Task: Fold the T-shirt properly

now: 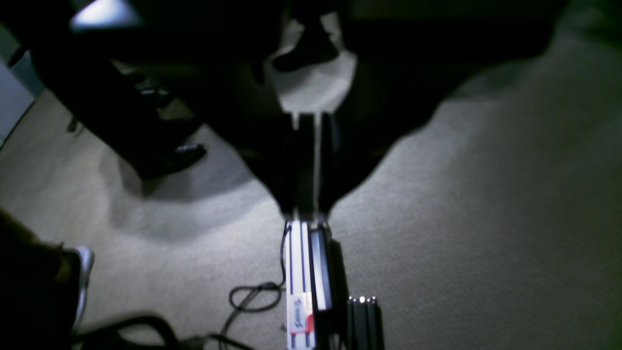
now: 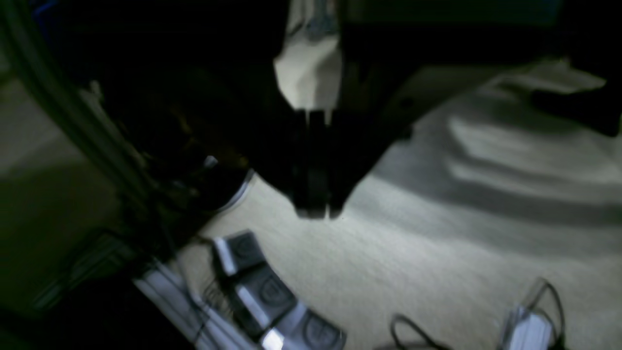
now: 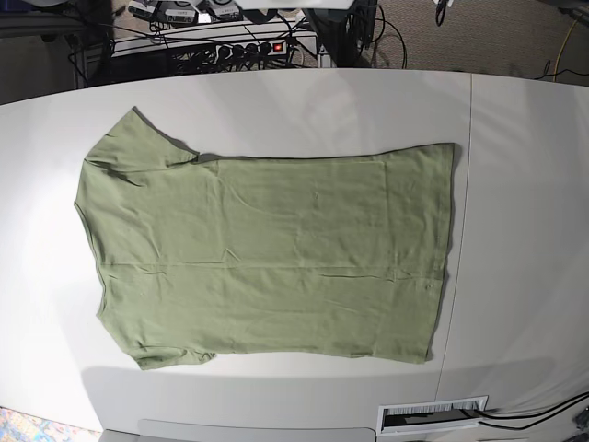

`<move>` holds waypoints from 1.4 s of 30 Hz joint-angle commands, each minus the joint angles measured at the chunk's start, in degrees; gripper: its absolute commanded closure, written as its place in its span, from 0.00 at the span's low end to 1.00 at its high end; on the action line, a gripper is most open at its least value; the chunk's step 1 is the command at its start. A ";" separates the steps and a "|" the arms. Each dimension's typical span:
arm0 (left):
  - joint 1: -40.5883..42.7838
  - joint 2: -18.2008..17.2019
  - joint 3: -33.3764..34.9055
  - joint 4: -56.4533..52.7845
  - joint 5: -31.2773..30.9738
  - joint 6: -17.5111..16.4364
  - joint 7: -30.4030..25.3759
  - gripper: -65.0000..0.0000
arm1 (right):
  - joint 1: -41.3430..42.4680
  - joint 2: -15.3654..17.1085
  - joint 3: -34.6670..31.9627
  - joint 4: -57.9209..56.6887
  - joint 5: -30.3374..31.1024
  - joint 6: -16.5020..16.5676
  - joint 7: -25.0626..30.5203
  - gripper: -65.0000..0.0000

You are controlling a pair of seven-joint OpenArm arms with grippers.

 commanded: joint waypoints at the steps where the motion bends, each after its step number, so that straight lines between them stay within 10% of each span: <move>1: 2.16 -1.25 -0.09 2.25 0.07 -0.68 -0.35 1.00 | -1.90 1.73 -0.04 2.91 0.13 0.17 -0.07 1.00; 14: 15.15 -8.26 -0.11 27.78 9.33 1.11 -0.35 1.00 | -18.88 11.67 11.80 32.35 -6.01 0.13 -5.64 1.00; 18: 18.36 -9.70 -0.11 35.56 12.90 1.44 -0.24 1.00 | -23.76 11.85 16.85 38.91 -9.70 0.13 -6.34 1.00; 26: 25.75 -10.14 -0.15 50.23 24.98 12.74 1.05 1.00 | -30.14 11.85 22.62 49.75 -13.81 0.07 -8.37 1.00; 42: 29.49 -11.39 -0.15 67.78 37.81 17.68 14.19 1.00 | -31.47 12.02 23.17 61.31 -21.77 0.02 -14.60 1.00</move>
